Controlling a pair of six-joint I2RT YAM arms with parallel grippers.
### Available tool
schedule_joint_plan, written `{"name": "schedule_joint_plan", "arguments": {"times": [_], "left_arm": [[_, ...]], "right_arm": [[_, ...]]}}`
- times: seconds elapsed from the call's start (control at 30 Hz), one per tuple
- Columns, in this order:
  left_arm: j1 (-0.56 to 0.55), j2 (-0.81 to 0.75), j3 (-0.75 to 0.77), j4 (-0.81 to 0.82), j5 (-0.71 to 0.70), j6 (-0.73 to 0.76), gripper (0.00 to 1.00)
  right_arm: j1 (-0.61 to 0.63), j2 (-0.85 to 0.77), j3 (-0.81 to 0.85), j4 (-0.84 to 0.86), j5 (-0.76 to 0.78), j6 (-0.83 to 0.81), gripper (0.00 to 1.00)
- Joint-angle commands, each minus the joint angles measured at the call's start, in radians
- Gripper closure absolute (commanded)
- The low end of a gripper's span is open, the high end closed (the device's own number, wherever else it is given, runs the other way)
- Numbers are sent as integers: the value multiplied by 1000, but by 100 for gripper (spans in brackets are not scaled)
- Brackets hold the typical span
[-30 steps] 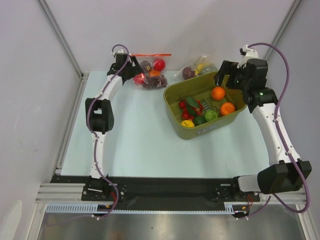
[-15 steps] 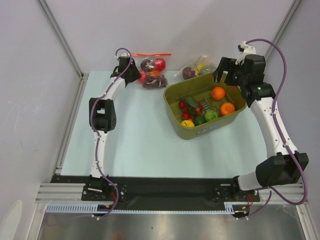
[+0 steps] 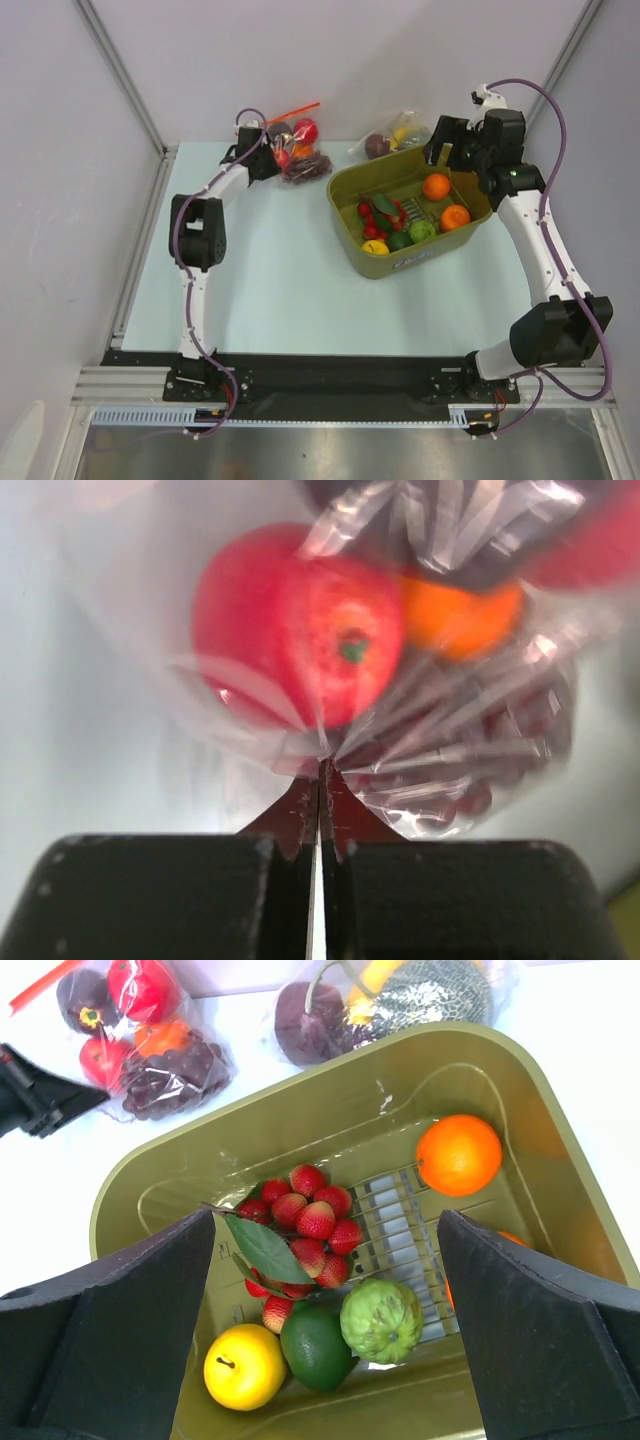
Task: Open the zip-top bag and remove the fake food
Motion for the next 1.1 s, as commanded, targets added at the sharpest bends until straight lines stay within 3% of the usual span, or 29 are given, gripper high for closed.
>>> {"name": "schedule_joint_plan", "arguments": {"times": [0.0, 0.27, 0.4, 0.53, 0.8, 1.07], "left_arm": [[-23, -204, -173, 68, 53, 101, 100], [-36, -515, -550, 162, 115, 283, 100], [-36, -655, -729, 197, 247, 374, 100], [-39, -775, -814, 159, 419, 408, 100], [-75, -954, -961, 3, 459, 435, 100], [-79, -1101, -1111, -140, 372, 391, 99]], "right_arm": [[6, 12, 50, 40, -30, 5, 0], [52, 61, 99, 57, -92, -5, 0], [93, 105, 142, 57, -159, -31, 0], [130, 165, 197, 63, -285, -34, 0], [254, 334, 377, -1, -425, -86, 0], [322, 397, 392, -1, -461, -71, 0]]}}
